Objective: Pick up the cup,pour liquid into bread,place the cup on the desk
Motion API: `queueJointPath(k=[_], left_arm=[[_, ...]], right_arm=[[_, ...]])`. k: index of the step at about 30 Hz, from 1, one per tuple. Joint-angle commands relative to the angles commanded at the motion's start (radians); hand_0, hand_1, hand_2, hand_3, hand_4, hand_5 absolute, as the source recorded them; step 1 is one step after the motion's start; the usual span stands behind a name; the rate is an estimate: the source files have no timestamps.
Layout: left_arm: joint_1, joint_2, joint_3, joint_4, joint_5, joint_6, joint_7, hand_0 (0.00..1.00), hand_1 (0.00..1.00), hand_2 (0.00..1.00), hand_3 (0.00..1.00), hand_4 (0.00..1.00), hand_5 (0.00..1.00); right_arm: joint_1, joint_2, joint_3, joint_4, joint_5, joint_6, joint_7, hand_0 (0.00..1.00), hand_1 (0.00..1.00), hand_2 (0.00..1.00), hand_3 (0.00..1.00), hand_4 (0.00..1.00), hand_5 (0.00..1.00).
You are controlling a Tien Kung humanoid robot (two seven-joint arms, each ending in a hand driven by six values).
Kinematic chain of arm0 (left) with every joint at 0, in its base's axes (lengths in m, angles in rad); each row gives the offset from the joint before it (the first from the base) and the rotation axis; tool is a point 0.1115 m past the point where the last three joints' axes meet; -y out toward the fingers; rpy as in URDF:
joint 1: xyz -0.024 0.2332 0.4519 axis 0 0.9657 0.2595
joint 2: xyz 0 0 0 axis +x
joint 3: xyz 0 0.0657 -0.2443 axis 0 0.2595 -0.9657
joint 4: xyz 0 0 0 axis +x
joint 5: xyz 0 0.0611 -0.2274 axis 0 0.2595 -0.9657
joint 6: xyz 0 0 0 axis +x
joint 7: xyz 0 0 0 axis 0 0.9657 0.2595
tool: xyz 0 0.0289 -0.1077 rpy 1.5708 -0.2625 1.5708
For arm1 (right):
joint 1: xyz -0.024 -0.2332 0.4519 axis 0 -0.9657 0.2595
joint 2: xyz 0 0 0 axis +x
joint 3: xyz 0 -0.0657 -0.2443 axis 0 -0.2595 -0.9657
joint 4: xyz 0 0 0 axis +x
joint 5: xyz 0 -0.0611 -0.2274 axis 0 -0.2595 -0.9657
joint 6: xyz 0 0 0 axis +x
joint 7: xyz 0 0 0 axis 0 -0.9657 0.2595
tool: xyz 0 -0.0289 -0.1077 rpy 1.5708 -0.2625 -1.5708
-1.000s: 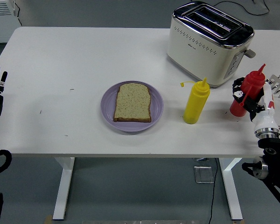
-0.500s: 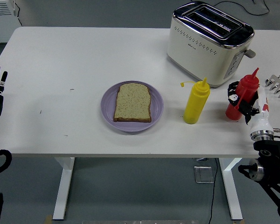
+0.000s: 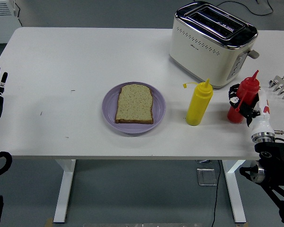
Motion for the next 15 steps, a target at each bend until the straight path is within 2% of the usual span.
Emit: queueJointPath(k=[15], left_arm=[[0.001, 0.0, 0.001, 0.0, 0.0, 0.0, 0.0, 0.784, 0.743, 0.743, 0.702, 0.514, 0.998]], right_arm=[[-0.003, 0.001, -0.003, -0.008, 0.005, -0.003, 0.008, 0.304, 0.278, 0.353, 0.393, 0.488, 0.002]])
